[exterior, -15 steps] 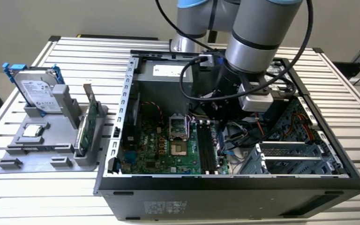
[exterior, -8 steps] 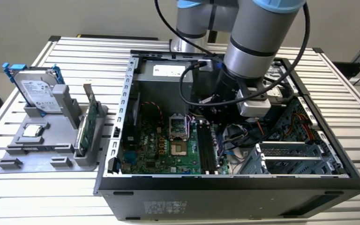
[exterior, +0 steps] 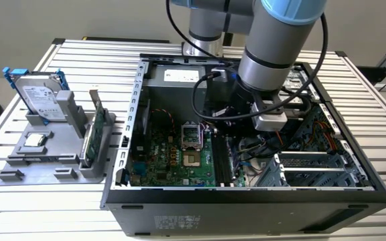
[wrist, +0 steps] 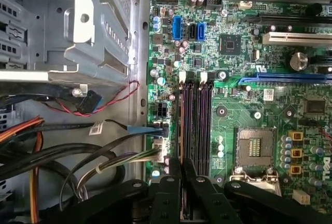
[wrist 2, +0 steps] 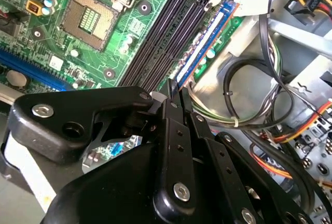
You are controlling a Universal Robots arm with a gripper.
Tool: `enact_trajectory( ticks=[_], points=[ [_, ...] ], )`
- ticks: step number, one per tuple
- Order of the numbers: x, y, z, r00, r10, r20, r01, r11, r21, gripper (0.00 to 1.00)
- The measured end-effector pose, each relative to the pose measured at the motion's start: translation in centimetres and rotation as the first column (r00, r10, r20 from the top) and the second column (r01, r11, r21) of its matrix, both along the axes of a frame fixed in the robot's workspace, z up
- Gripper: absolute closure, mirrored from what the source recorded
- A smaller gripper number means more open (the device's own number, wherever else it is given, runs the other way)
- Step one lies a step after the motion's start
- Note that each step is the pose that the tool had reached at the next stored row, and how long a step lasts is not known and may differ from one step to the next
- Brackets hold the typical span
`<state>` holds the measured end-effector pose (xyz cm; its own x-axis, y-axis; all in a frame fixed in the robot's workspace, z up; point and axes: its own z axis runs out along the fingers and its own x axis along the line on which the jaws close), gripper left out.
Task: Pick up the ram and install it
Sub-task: 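Insert the ram into the slot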
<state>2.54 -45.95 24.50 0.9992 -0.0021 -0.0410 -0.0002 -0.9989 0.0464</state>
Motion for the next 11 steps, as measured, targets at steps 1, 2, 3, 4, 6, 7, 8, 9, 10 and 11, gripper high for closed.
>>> enact_trajectory(
  ticks=[1,2,3,4,6,7,8,9,10,11],
  points=[
    [0.0,-0.02,-0.11,1.0,0.0,0.0,0.0,1.0,-0.0002,1.0],
    [0.0,-0.08,-0.21,1.0,0.0,0.0,0.0,1.0,-0.0004,1.0],
    [0.0,-0.17,-0.26,1.0,0.0,0.0,0.0,1.0,-0.0004,1.0],
    [0.01,-0.25,-0.3,1.0,0.0,0.0001,0.0,1.0,-0.0002,1.0],
    [0.0,-0.37,-0.36,1.0,0.0,0.0,0.0,1.0,-0.0002,1.0],
    [0.0,-0.4,-0.41,1.0,0.0,0.0,0.0,1.0,-0.0001,1.0],
    [0.0,-0.43,-0.48,1.0,0.0,0.0,0.0,1.0,-0.0001,1.0],
    [0.0,-0.43,-0.49,1.0,0.0,-0.0001,0.0,1.0,-0.0004,1.0],
    [0.0,-0.43,-0.49,1.0,0.0,-0.0001,0.0,1.0,-0.0004,1.0],
    [0.0,-0.43,-0.49,1.0,0.0,-0.0001,0.0,1.0,-0.0005,1.0]
  ],
)
